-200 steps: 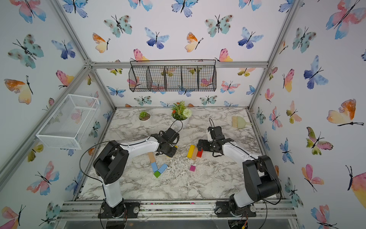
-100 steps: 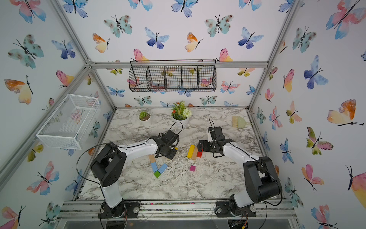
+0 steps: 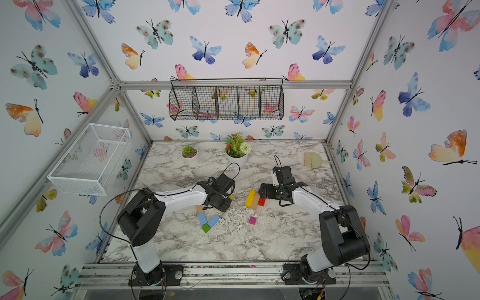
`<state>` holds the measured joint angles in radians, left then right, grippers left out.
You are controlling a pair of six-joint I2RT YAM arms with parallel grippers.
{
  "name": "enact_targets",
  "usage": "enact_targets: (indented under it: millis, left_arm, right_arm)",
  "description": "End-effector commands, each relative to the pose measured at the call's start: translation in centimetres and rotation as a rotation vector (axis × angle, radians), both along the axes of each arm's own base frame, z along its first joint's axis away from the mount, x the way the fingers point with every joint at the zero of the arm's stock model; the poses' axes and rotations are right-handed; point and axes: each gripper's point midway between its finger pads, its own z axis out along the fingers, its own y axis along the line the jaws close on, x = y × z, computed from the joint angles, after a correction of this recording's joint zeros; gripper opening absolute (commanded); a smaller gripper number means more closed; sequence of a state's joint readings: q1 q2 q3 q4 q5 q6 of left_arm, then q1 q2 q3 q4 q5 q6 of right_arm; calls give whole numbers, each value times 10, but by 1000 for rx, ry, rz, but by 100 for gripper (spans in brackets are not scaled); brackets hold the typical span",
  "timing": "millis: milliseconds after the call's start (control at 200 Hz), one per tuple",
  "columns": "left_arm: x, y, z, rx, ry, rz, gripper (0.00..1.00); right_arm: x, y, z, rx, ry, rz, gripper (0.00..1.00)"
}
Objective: Assemble the letter v with building blocks
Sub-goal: Assemble the building block at the center of the board.
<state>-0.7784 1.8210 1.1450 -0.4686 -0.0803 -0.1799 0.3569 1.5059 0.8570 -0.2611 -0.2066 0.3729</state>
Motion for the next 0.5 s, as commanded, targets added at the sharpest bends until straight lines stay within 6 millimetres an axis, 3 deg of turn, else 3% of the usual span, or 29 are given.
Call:
enact_targets:
  millis: [0, 496]
  left_arm:
    - [-3, -4, 12, -35, -13, 0, 28]
    - [-13, 2, 6, -23, -2, 8, 28]
  right_arm:
    - [-6, -3, -5, -6, 22, -1, 99]
    - [-6, -2, -7, -2, 28, 5, 99]
